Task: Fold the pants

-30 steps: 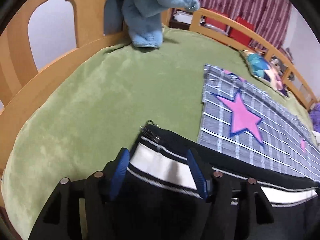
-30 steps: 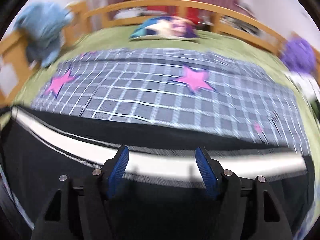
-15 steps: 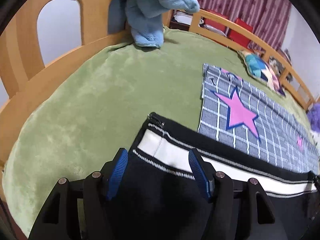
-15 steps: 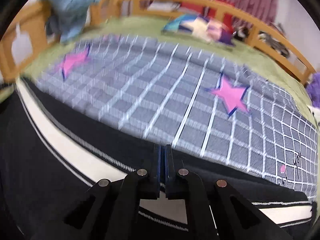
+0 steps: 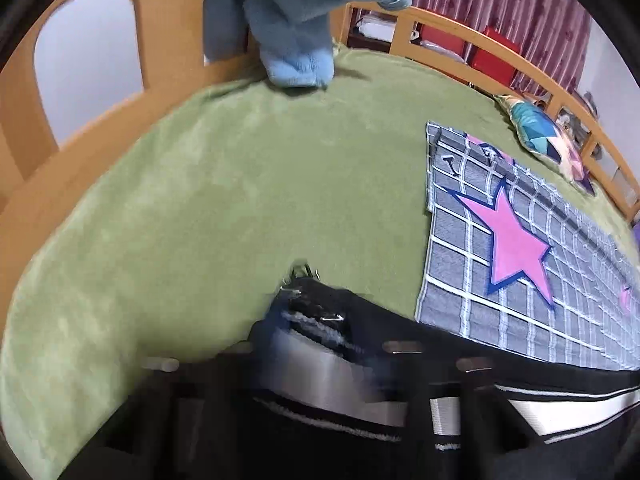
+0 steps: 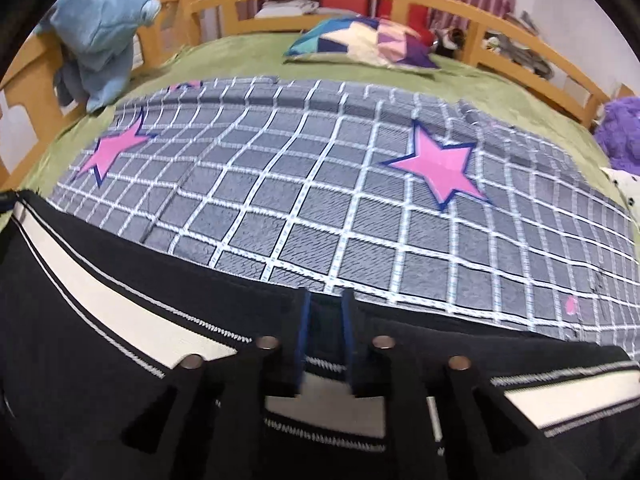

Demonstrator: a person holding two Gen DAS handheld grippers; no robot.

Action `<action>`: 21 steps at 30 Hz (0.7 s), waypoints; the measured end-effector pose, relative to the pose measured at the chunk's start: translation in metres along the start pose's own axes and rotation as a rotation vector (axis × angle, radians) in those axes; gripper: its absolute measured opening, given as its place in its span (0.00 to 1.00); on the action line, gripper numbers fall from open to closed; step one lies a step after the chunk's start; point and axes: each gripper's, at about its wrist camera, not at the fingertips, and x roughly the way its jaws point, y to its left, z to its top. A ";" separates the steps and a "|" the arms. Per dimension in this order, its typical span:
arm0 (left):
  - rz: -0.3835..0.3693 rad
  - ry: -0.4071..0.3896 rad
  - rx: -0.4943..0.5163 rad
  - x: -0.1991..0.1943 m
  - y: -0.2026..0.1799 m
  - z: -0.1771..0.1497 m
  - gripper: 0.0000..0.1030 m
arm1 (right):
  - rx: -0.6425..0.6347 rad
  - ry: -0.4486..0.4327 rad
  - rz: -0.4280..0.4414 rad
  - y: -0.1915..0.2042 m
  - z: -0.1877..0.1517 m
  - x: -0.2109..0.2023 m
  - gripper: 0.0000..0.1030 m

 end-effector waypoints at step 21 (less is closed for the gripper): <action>-0.150 0.018 -0.172 -0.140 0.090 -0.112 0.71 | 0.147 -0.069 -0.028 0.039 -0.056 -0.087 0.67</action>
